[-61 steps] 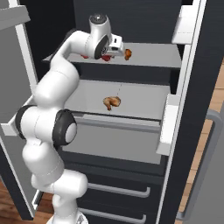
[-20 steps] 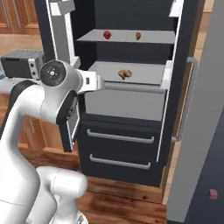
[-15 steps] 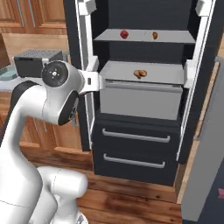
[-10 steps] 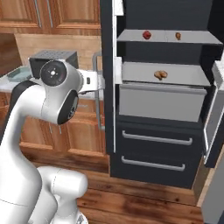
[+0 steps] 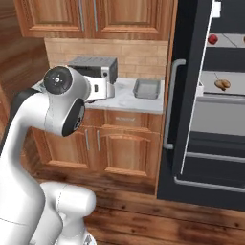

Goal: Place one bell pepper and one chicken drumstick in each tupperware on the nearby counter, to pack two identical lunches.

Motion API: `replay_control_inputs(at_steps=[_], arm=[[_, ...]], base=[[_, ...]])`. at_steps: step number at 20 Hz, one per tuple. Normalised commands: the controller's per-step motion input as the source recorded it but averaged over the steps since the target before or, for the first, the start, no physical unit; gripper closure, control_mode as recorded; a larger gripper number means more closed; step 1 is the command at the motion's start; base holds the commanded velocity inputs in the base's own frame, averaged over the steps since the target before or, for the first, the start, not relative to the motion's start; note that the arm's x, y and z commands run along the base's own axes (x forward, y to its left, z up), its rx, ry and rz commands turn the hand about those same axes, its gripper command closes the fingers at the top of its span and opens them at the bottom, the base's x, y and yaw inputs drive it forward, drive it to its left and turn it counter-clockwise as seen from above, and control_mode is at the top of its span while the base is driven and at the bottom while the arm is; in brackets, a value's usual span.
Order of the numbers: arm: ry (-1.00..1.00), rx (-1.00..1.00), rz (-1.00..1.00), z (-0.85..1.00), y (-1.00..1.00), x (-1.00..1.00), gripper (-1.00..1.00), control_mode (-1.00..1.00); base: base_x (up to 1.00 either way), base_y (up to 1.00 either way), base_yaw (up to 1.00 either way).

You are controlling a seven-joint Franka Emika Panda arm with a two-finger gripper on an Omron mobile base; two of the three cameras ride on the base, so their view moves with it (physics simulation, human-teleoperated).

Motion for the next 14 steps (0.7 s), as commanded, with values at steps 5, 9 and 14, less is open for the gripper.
replay_control_inputs(at_steps=[5, 9, 14], arm=[[0.00, 0.00, 0.00, 0.00, 0.00, 0.00, 1.00, 1.00], [0.00, 0.00, 0.00, 0.00, 0.00, 0.00, 1.00, 1.00], [0.00, 0.00, 0.00, 0.00, 0.00, 0.00, 1.00, 1.00]], base=[[0.76, 0.37, -0.03], [0.94, -0.07, -0.07], [1.00, -0.05, -0.09]])
